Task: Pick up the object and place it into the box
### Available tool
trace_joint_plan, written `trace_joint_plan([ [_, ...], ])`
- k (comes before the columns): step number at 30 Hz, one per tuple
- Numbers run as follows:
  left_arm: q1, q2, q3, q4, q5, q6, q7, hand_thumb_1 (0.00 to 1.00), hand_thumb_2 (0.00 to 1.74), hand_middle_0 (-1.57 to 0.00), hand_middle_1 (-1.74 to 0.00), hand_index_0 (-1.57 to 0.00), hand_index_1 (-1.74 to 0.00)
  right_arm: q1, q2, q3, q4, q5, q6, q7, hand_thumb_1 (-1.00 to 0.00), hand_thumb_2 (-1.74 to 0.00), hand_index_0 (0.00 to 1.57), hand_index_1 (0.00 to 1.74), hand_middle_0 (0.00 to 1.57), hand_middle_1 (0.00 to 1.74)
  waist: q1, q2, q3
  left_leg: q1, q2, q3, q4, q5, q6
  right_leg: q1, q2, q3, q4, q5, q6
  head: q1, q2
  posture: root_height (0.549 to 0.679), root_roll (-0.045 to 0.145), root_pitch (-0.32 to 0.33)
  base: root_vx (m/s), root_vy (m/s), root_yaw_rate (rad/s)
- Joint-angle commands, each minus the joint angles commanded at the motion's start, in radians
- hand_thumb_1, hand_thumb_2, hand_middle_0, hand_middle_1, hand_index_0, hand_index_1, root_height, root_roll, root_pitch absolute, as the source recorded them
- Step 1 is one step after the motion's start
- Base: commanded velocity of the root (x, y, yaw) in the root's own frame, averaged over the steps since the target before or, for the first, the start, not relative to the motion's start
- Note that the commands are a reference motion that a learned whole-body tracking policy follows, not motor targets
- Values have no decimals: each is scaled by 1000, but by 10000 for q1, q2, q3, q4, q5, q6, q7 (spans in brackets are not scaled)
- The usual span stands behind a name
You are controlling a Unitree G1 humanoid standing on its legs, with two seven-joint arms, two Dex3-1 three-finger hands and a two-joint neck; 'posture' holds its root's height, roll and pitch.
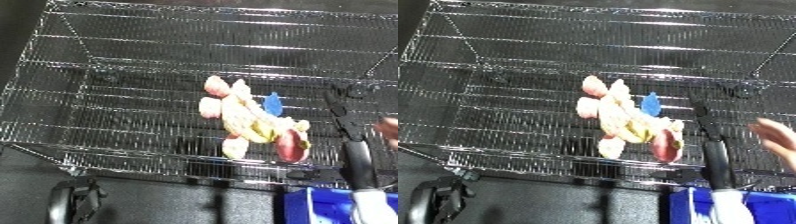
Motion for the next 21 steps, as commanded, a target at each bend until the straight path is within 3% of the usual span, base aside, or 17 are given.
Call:
trace_joint_plan([
  [7,146,38,-54,27,-85,-11,-132,1000,1740,-1570,-1740,-1570,-1740,-536,-584,222,343,-501,178,88,0,0,0,0,0,0,130,-21,-11,-32,-8,-36,56,-13,0,-44,0,-1,42,18,-8,314,111,640,46,-193,13,-11,8],
  [16,493,370,-429,-183,-527,-80,-355,1000,1740,-1570,-1740,-1570,-1740,-2724,-2803,1530,1346,-1318,466,398,0,0,0,0,0,0,453,-3,97,-145,-25,-126,49,76,-45,-229,-50,-6,182,74,-10,703,279,639,46,-187,16,-18,32],
  [21,551,521,-732,-257,-640,-171,-390,1000,1740,-1570,-1740,-1570,-1740,-3967,-3257,2678,2283,-1607,633,635,0,0,0,0,0,0,687,87,188,-308,-69,-196,69,146,-63,-406,-58,-22,264,118,-13,1111,266,639,48,-180,9,-14,2],
])
